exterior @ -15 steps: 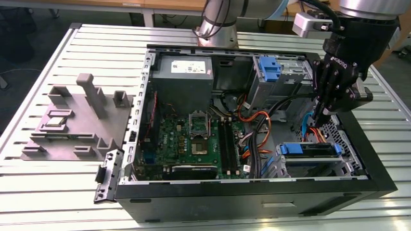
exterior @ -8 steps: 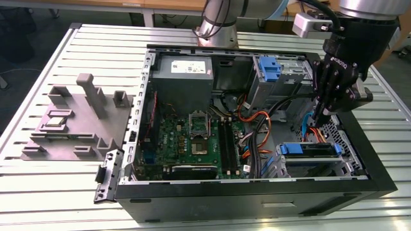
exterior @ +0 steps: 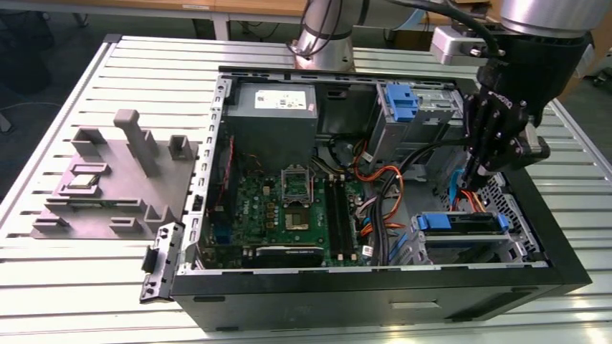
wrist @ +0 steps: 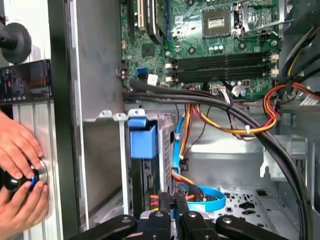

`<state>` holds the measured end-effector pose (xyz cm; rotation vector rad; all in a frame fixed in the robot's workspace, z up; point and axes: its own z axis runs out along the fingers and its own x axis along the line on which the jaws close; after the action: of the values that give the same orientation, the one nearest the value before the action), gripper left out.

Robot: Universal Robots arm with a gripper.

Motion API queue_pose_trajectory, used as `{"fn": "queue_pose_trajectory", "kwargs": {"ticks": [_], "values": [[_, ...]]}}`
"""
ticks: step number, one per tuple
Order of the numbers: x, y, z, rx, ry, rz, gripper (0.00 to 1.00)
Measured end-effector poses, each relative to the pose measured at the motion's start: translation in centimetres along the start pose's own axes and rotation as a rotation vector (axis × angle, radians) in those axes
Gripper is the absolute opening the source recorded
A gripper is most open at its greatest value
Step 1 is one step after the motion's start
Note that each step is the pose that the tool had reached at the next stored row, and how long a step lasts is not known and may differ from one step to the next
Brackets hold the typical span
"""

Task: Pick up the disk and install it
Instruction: 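Insert the second disk wire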

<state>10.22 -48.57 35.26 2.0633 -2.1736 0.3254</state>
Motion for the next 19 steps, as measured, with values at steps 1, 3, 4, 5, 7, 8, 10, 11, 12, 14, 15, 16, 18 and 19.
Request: {"fn": "queue_pose_trajectory", "kwargs": {"ticks": [1, 3, 4, 5, 7, 8, 10, 11, 12, 14, 15, 16, 18, 19], "values": [[0.03, 0.36, 0.01, 0.0021, -0.0003, 0.001, 0.16], [0.17, 0.86, 0.06, 0.0068, -0.0030, 0.002, 0.16], [0.35, 0.89, 0.14, 0.0078, -0.0081, 0.003, 0.16], [0.55, 0.91, 0.24, 0.0085, -0.0151, 0.003, 0.16], [0.94, 0.94, 0.42, 0.0090, -0.0282, 0.004, 0.16], [1.14, 0.95, 0.52, 0.0093, -0.0349, 0.005, 0.16], [1.55, 0.95, 0.71, 0.0101, -0.0476, 0.006, 0.16], [1.77, 0.94, 0.81, 0.0107, -0.0540, 0.007, 0.16], [1.98, 0.94, 0.90, 0.0111, -0.0599, 0.007, 0.16], [2.40, 0.94, 1.10, 0.0121, -0.0724, 0.008, 0.16], [2.61, 0.93, 1.21, 0.0126, -0.0780, 0.009, 0.16], [2.83, 0.93, 1.30, 0.0132, -0.0830, 0.009, 0.16], [3.22, 0.93, 1.50, 0.0150, -0.0923, 0.011, 0.16], [3.26, 0.92, 1.53, 0.0160, -0.0929, 0.011, 0.16]]}}
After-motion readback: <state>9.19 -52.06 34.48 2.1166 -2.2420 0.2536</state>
